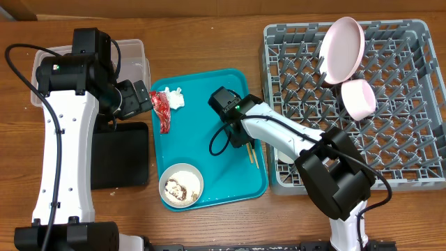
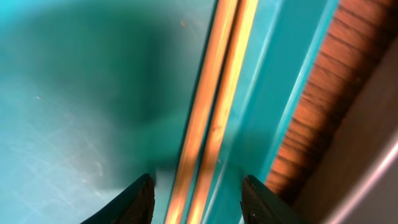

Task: Sort waste into correct bins and load items into the dishwasher

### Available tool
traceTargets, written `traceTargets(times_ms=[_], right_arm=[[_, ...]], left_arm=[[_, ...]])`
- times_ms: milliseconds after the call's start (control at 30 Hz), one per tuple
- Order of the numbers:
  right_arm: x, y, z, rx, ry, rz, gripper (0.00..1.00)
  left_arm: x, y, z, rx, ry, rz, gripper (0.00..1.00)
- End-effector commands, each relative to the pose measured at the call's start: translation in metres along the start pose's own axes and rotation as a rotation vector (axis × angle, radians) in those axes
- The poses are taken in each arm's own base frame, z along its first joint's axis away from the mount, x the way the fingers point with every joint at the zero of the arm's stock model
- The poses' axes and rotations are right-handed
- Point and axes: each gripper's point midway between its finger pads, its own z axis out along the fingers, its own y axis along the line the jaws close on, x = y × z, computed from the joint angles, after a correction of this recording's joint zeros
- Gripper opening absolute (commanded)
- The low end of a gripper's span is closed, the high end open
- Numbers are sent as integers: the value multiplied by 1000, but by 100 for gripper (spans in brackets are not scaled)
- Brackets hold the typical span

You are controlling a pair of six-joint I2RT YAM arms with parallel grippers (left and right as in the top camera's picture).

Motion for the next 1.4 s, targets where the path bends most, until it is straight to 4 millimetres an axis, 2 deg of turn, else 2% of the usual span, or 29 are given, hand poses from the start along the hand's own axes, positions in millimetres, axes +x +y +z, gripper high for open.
traceTargets(times_ms=[0, 133, 167, 200, 300, 467, 733, 833, 933, 1100, 1133, 1200, 1367], right_arm=[[-8, -7, -2, 38, -14, 17, 48], [-9, -2, -2, 9, -17, 19, 44], [-10, -2, -2, 9, -21, 20, 40], [-12, -3, -2, 15, -30, 21, 31], [-14, -6, -4, 50, -45, 15, 29], [-16, 19, -6, -46, -56, -2, 29], [-22, 26, -6, -90, -75, 4, 29], [-20, 23, 1, -85, -80, 9, 29], [-14, 17, 17, -85, -73, 28, 29], [-5, 17, 21, -87, -48, 21, 29], [-4, 17, 21, -86, -44, 20, 26], [-4, 15, 19, -80, -40, 20, 19], [-17, 19, -9, -99, -102, 16, 21]], left_arm=[[-4, 1, -2, -8, -16, -16, 100], [-4, 1, -2, -8, -16, -16, 100], [-4, 1, -2, -8, -16, -16, 100], [-4, 1, -2, -8, -16, -16, 100], [-4, 1, -2, -8, -16, -16, 100], [-4, 1, -2, -8, -16, -16, 100], [-4, 1, -2, -8, -16, -16, 100], [-4, 1, -2, -8, -16, -16, 100], [-4, 1, -2, -8, -16, -16, 100], [-4, 1, -2, -8, -16, -16, 100], [-4, 1, -2, -8, -16, -16, 100], [-4, 1, -2, -8, -16, -16, 100], [-4, 1, -2, -8, -16, -16, 100]])
